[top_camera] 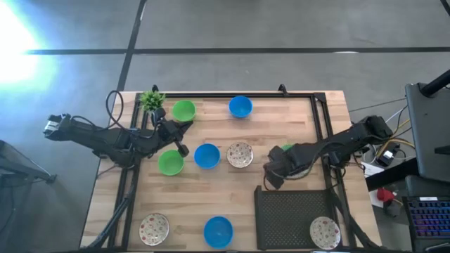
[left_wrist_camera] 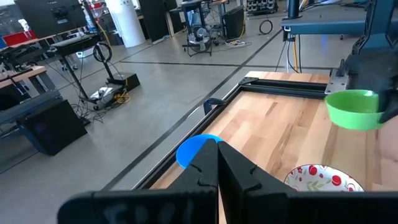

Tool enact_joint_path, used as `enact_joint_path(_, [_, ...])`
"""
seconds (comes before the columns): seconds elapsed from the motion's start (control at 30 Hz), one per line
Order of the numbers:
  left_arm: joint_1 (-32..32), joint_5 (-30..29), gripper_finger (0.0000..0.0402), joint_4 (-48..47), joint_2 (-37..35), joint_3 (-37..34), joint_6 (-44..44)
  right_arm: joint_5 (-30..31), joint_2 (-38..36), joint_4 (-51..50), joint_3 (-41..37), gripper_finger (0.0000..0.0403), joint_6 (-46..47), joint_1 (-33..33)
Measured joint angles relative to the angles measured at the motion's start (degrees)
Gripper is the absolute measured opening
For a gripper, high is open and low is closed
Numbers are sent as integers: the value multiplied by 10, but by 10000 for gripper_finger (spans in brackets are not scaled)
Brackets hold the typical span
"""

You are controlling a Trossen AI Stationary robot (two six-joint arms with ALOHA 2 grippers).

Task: Pick & Place Mini bowls
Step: Put the bottom right green bowl on the shelf

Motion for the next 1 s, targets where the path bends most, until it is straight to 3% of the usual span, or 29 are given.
enact_joint_path(0.27, [0,0,0,0,0,0,7,-40,0,-6,57,8,79,107])
enact_joint_path(0.6, [0,0,0,0,0,0,13,-73,0,41,68,8,179,228])
enact_joint_path(1.0, [0,0,0,0,0,0,13,-113,94,107,114,8,88,282])
